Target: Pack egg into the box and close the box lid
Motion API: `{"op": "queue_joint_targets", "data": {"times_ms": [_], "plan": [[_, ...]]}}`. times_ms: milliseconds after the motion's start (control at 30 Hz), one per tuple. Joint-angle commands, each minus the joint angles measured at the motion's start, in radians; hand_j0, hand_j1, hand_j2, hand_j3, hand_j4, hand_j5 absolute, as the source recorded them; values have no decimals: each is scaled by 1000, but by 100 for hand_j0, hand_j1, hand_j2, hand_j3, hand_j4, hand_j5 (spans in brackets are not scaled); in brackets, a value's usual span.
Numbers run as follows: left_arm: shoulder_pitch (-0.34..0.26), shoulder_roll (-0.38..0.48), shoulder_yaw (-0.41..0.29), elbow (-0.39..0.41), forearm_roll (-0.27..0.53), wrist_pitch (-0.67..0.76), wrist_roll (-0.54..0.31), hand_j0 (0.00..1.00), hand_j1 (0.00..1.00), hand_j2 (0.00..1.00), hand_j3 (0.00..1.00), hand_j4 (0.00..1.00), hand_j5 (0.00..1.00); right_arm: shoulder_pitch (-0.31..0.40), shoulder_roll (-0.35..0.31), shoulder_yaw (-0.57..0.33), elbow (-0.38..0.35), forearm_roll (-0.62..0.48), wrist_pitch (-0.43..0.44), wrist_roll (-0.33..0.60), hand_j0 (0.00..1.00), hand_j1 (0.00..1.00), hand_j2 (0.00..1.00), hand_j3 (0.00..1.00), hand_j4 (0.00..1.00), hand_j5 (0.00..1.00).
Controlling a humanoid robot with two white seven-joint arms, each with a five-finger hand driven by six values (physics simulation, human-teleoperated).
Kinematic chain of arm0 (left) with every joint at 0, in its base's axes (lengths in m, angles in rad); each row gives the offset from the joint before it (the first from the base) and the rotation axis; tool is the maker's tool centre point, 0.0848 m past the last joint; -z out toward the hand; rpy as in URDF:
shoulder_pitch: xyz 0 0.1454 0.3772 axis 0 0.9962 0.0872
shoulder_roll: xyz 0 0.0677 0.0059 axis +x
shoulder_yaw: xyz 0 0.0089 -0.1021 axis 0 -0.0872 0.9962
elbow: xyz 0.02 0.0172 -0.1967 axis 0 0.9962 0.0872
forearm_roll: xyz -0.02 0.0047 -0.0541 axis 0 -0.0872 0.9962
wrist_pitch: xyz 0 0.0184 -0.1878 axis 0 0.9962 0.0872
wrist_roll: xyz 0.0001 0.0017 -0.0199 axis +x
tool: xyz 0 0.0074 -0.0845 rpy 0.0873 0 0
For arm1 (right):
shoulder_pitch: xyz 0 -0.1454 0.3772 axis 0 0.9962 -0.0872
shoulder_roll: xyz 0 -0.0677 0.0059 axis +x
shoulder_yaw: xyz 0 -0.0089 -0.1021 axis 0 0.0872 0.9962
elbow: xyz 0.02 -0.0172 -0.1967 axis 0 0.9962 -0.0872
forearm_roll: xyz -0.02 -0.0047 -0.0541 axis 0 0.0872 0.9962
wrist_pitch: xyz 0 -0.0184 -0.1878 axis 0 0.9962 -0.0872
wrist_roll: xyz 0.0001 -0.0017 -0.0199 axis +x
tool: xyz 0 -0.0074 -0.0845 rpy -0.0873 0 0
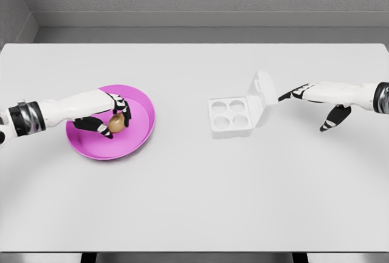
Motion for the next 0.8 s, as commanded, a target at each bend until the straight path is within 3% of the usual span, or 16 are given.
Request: {"op": "queue_joint_targets", "data": {"times_ms": [0,767], "plan": [[0,-9,0,0,7,3,0,38,38,38,38,38,38,0,-1,-2,0,-5,2,0,100,100,100,100,100,100],[-37,-84,-2,1,2,3,0,38,38,38,38,38,38,-2,-1,-3,5,-6,2,0,100,100,100,100,100,100]]}}
